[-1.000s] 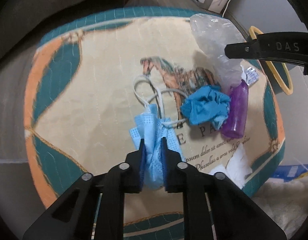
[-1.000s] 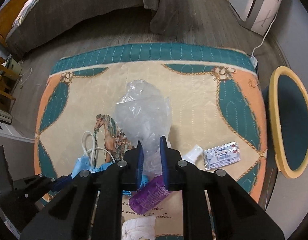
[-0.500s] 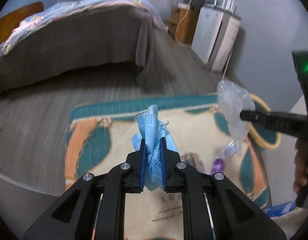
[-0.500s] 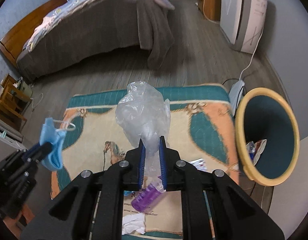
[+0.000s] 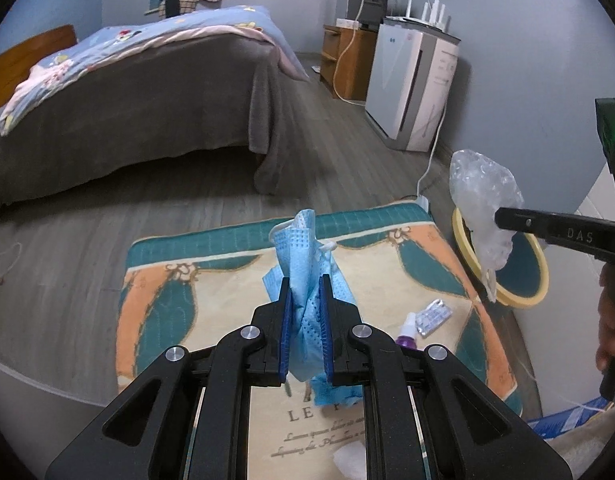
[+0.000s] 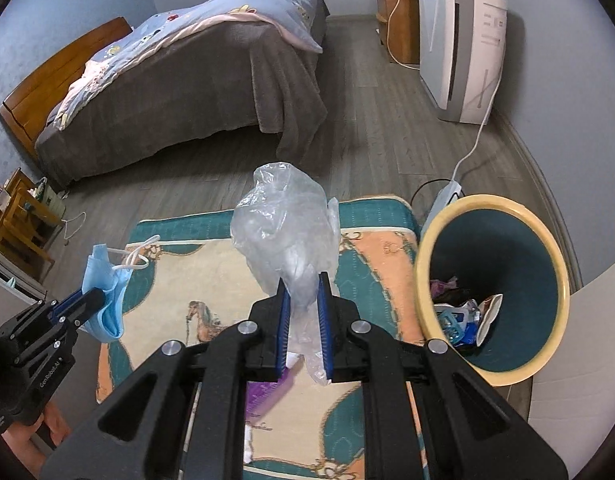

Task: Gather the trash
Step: 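Carry the plastic bag and blue mask over the wastebasket with both tools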

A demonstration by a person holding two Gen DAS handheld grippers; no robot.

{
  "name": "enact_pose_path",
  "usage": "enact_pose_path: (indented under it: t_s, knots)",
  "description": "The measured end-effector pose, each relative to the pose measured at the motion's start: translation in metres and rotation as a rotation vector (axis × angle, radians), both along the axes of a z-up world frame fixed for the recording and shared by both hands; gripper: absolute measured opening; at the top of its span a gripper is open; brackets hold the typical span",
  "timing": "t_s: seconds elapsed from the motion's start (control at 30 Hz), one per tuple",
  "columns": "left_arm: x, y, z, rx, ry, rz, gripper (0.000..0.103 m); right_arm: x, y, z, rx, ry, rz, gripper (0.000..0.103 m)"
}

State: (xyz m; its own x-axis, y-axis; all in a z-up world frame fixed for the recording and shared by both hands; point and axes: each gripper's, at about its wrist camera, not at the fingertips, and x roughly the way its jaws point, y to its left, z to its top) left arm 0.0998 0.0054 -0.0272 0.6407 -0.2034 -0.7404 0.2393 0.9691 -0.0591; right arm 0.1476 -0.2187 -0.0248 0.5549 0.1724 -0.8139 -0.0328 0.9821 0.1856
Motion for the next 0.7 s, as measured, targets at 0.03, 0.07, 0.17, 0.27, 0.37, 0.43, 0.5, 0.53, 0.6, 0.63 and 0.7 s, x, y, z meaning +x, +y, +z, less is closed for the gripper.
enact_pose_path:
  t_s: [0.03, 0.07, 0.17, 0.27, 0.37, 0.43, 0.5, 0.53, 0.6, 0.63, 0.7]
  knots:
    - [0.001, -0.004, -0.001, 0.005, 0.000, -0.005, 0.013, 0.000, -0.003, 0.000, 0.000, 0.000, -0.002, 0.013]
    - [0.001, -0.008, -0.002, 0.010, -0.001, -0.012, 0.013, 0.000, -0.006, -0.001, 0.002, -0.002, -0.006, 0.013]
    - [0.002, -0.020, -0.005, 0.024, 0.001, -0.032, 0.013, 0.002, -0.015, -0.002, 0.009, 0.000, -0.014, 0.013]
    - [0.004, -0.031, -0.009, 0.036, 0.008, -0.050, 0.013, 0.001, -0.026, -0.003, 0.008, -0.006, -0.024, 0.013]
    - [0.006, -0.041, -0.013, 0.041, 0.015, -0.065, 0.013, 0.002, -0.035, -0.006, 0.011, -0.008, -0.033, 0.013]
    - [0.006, -0.046, -0.016, 0.049, 0.017, -0.078, 0.013, 0.003, -0.041, -0.008, 0.013, -0.005, -0.042, 0.013]
    - [0.006, -0.054, -0.018, 0.056, 0.019, -0.092, 0.014, 0.004, -0.049, -0.010, 0.022, -0.002, -0.052, 0.013]
    - [0.006, -0.056, -0.019, 0.060, 0.021, -0.097, 0.014, 0.005, -0.052, -0.010, 0.028, 0.000, -0.057, 0.013]
    - [0.007, -0.058, -0.021, 0.064, 0.024, -0.103, 0.014, 0.007, -0.059, -0.012, 0.040, 0.002, -0.068, 0.013]
    - [0.007, -0.060, -0.022, 0.067, 0.024, -0.106, 0.014, 0.008, -0.063, -0.012, 0.045, 0.002, -0.074, 0.013]
    - [0.008, -0.064, -0.023, 0.072, 0.026, -0.109, 0.014, 0.009, -0.069, -0.012, 0.053, 0.000, -0.087, 0.013]
